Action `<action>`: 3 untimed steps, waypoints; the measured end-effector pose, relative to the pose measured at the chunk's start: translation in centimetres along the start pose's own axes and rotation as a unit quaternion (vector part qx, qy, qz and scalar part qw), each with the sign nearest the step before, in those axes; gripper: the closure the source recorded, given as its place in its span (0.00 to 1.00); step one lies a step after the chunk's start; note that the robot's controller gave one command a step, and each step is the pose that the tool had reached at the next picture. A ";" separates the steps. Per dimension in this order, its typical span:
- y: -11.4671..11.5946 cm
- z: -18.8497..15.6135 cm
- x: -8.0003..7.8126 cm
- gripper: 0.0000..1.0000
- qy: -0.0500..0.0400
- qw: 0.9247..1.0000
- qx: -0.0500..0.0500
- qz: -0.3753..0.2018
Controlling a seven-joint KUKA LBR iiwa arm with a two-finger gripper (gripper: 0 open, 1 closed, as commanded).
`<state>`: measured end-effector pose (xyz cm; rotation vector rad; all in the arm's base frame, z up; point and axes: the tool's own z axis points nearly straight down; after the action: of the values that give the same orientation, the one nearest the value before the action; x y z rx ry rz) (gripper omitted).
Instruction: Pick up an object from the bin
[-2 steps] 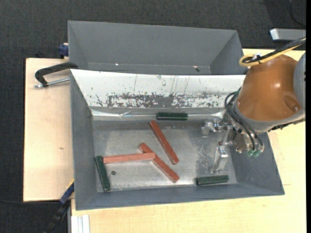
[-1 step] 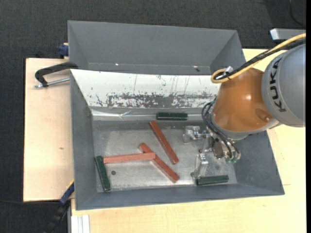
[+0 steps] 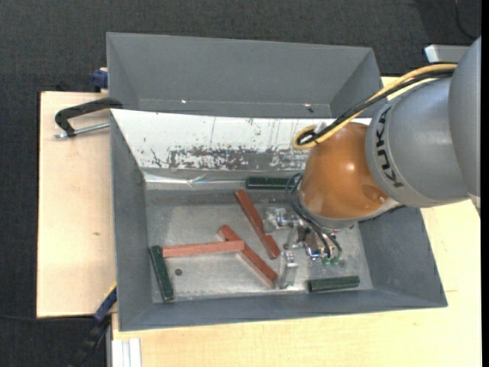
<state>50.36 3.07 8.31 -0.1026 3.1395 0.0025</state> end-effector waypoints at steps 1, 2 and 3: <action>3.0 0.8 0.0 1.00 -0.009 0.998 -0.001 0.065; 3.0 1.2 0.3 0.00 -0.003 0.998 0.000 0.064; 2.9 0.8 -0.1 1.00 -0.010 0.998 -0.001 0.065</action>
Offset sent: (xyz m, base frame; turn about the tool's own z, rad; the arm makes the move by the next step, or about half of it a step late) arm 0.0000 0.0000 0.0000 0.0000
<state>50.26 6.02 7.54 0.1005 3.1196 0.0055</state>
